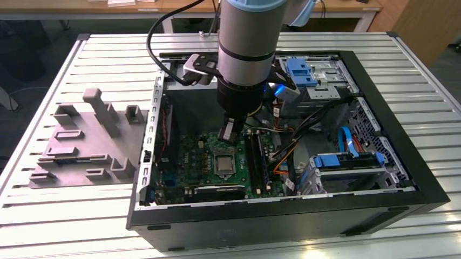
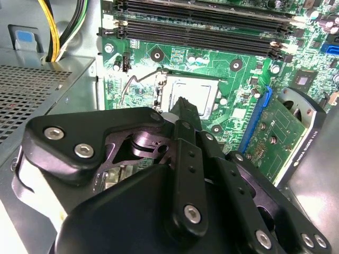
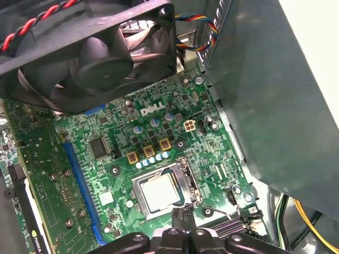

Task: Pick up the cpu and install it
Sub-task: 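Install the first cpu locking lever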

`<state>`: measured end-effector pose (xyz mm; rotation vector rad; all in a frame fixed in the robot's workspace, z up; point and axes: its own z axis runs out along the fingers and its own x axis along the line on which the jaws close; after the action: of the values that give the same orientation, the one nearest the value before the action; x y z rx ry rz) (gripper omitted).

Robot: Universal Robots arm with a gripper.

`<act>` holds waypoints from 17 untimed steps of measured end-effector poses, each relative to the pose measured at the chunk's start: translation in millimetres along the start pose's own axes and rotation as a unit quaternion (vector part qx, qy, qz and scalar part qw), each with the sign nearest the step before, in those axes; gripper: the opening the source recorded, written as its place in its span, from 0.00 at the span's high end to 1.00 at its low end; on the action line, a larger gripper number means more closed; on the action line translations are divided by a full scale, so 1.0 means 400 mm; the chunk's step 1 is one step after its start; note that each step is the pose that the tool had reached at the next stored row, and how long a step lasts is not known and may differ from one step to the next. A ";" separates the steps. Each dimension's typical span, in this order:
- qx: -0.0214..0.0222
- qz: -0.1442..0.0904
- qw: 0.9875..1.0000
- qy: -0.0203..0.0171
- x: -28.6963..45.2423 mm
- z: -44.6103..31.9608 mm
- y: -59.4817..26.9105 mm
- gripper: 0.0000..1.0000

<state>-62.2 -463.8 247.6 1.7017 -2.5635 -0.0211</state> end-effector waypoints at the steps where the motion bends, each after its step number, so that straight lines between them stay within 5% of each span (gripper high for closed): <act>1: 0.000 0.000 1.000 0.000 0.000 0.000 0.000 0.89; 5: 0.000 0.000 1.000 0.000 0.000 0.000 0.000 0.89; 7: 0.002 0.000 1.000 -0.003 0.000 0.000 0.000 0.89; 11: 0.014 0.000 1.000 -0.012 0.000 0.000 0.000 0.89; 17: 0.015 0.000 1.000 -0.012 0.000 0.000 -0.001 0.89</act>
<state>-62.0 -463.8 247.5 1.7226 -2.5937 -0.0029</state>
